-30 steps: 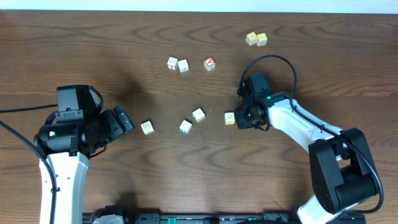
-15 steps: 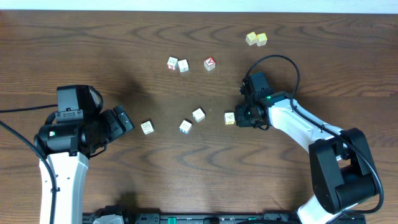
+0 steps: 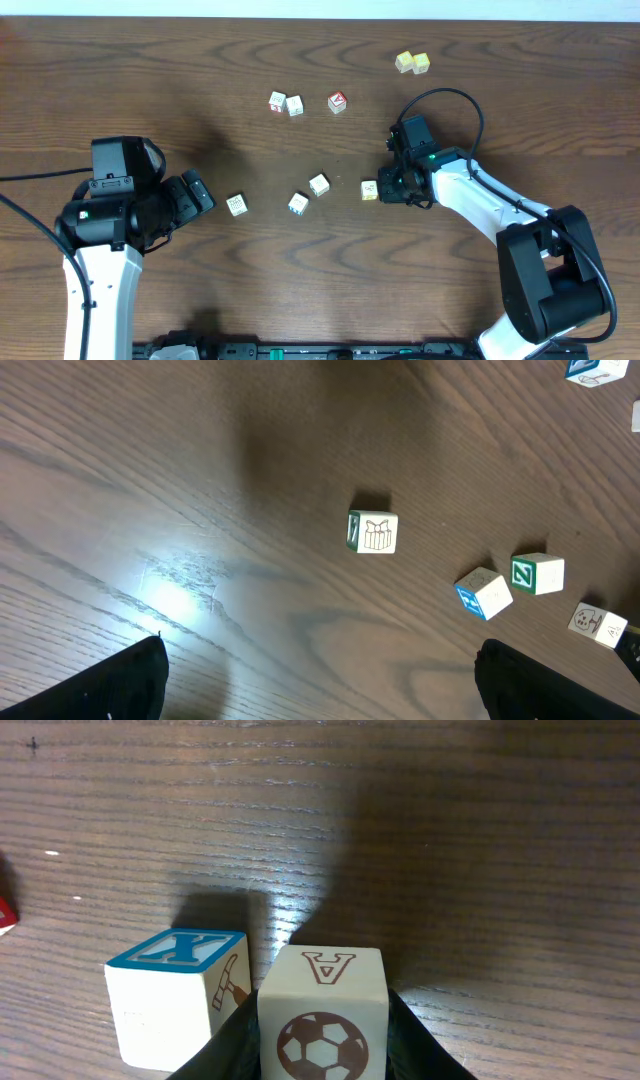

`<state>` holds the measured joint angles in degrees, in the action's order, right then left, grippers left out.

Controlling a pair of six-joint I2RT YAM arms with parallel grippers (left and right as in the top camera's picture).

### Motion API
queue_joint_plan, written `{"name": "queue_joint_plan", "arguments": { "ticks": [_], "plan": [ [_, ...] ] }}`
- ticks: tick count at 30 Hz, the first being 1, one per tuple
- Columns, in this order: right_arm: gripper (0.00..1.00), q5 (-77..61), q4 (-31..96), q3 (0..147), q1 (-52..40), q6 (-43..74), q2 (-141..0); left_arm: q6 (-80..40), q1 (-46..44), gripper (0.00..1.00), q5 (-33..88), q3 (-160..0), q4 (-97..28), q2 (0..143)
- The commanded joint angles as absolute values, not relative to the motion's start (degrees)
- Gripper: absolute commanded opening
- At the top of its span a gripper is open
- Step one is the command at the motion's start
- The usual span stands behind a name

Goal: Lift 5 blocks

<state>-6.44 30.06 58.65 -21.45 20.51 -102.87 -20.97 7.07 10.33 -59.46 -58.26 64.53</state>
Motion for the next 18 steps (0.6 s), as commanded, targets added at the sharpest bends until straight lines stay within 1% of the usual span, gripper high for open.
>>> {"name": "queue_joint_plan", "arguments": {
  "ticks": [1,13,15,18],
  "plan": [
    [0.24,-6.6,29.8,59.3,-21.1,21.9,-103.4,-20.4,7.3,0.98,9.8,-60.1,-58.5,64.8],
    [0.25,-7.6,29.5,59.3,-21.1,22.7,-103.4,-20.4,7.3,0.98,9.8,-60.1,-58.5,64.8],
    [0.26,-7.6,29.5,59.3,-21.1,22.7,-103.4,-20.4,7.3,0.98,9.8,-60.1,-58.5,64.8],
    [0.34,-7.6,29.5,59.3,-21.1,22.7,-103.4,-20.4,7.3,0.98,9.8,-60.1,-58.5,64.8]
  ]
}}
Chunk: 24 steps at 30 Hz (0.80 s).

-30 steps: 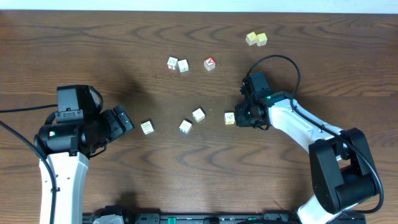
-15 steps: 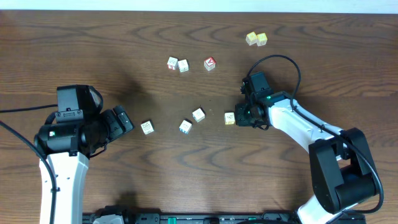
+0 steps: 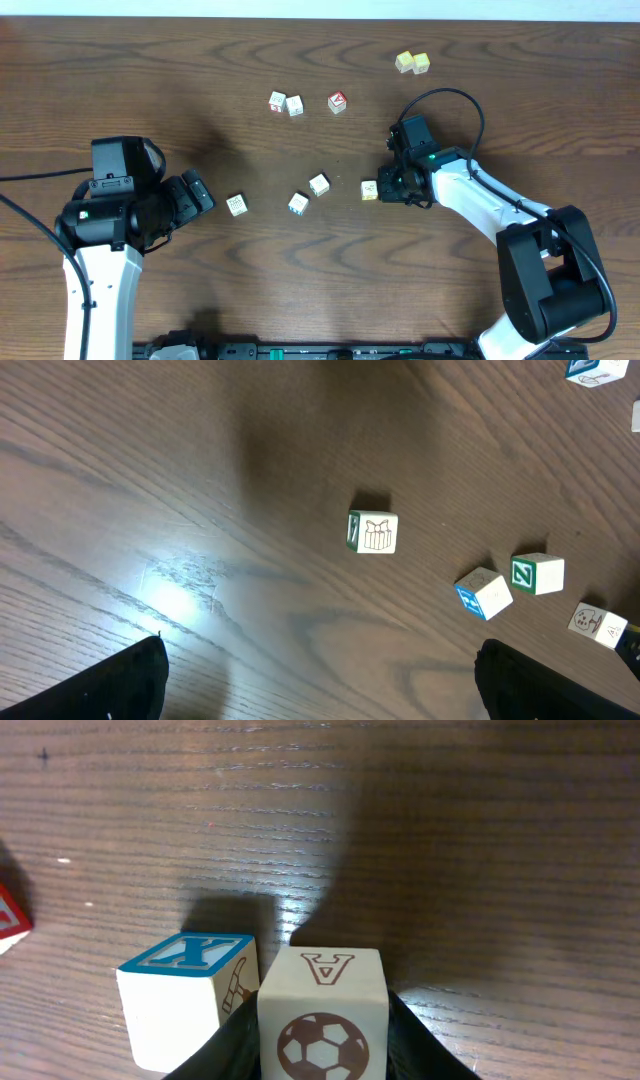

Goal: Lift 5 blocks

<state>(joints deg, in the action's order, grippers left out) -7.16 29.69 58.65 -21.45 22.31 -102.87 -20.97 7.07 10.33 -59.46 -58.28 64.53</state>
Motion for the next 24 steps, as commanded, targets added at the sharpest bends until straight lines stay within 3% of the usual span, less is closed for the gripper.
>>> {"name": "queue_joint_plan", "arguments": {
  "ticks": [1,5,8,15,19,24],
  "plan": [
    [0.36,-7.6,29.5,59.3,-21.1,22.7,-103.4,-20.4,7.3,0.98,9.8,-60.1,-58.5,64.8],
    [0.47,-7.7,29.5,59.4,-21.1,22.7,-103.4,-20.4,7.3,0.98,9.8,-60.1,-58.5,64.8],
    [0.49,-8.0,30.4,60.3,-21.0,22.7,-103.4,-20.4,7.3,0.98,9.8,-60.1,-58.5,64.8],
    [0.63,-7.4,39.3,67.8,-20.3,21.7,-103.4,-20.4,7.3,0.99,9.8,-60.1,-58.5,64.8],
    [0.65,-7.8,47.0,74.9,-18.5,19.4,-103.4,-19.3,7.3,0.81,11.7,-60.1,-58.0,65.1],
    [0.71,-16.6,51.4,81.3,-18.5,10.1,-103.4,-14.6,6.7,0.81,20.2,-60.1,-57.3,68.6]
  ]
}}
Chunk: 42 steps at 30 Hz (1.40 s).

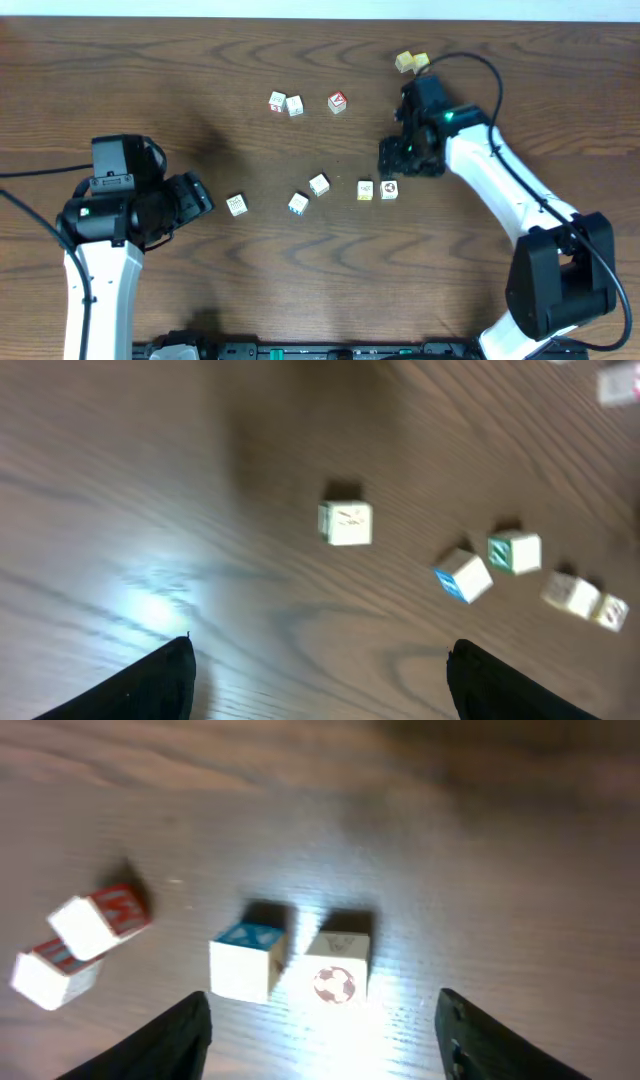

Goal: Lift 5 blocks

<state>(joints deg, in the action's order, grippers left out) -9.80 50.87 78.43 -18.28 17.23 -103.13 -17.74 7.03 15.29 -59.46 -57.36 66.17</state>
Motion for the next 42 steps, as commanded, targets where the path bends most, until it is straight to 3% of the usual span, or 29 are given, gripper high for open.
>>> {"name": "queue_joint_plan", "arguments": {
  "ticks": [1,5,8,18,23,42],
  "plan": [
    [0.71,-19.1,50.9,81.6,-18.9,8.3,-103.4,-14.6,6.4,0.81,20.1,-60.1,-57.1,69.8],
    [0.68,-21.0,46.3,81.2,-23.5,6.9,-103.9,-14.6,6.3,0.90,19.9,-60.1,-56.0,75.5],
    [0.66,-14.3,43.2,81.2,-28.2,11.1,-105.7,-15.0,6.7,0.97,18.5,-60.1,-55.6,78.0],
    [0.68,-1.4,36.1,81.2,-38.1,16.9,-113.5,-17.2,13.5,0.99,13.8,-60.1,-56.8,78.9],
    [0.67,-3.9,34.6,81.2,-39.0,9.9,-115.5,-17.2,14.7,0.99,13.9,-60.1,-57.1,78.9],
    [0.30,-4.3,35.0,81.6,-39.1,13.6,-119.9,-17.2,14.7,0.99,13.9,-60.1,-56.9,78.9]
  ]
}}
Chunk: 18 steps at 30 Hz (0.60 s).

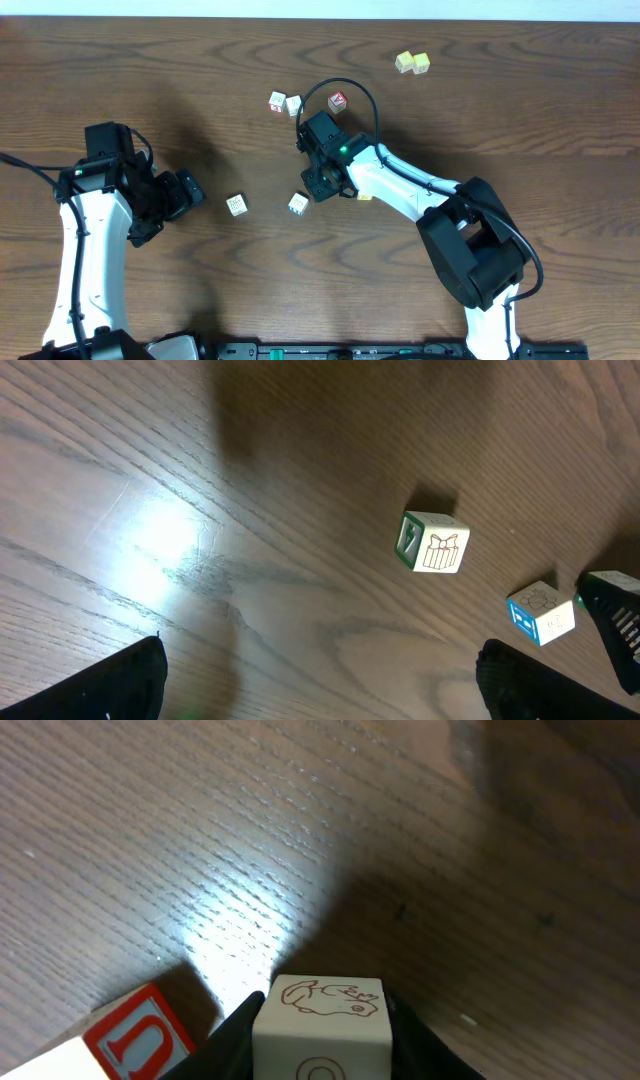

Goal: Lift 5 blocks

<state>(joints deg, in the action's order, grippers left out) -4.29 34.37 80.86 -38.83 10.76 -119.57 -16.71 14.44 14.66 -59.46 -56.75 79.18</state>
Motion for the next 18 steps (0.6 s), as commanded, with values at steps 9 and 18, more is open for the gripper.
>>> {"name": "queue_joint_plan", "arguments": {
  "ticks": [9,18],
  "plan": [
    [0.22,-1.3,47.5,87.1,-39.0,27.0,-119.8,-17.2,14.7,0.99,13.9,-60.1,-56.9,78.9],
    [0.22,1.9,49.9,87.6,-39.0,41.0,-119.8,-17.2,14.7,0.99,13.9,-60.1,-57.0,78.9]
  ]
}}
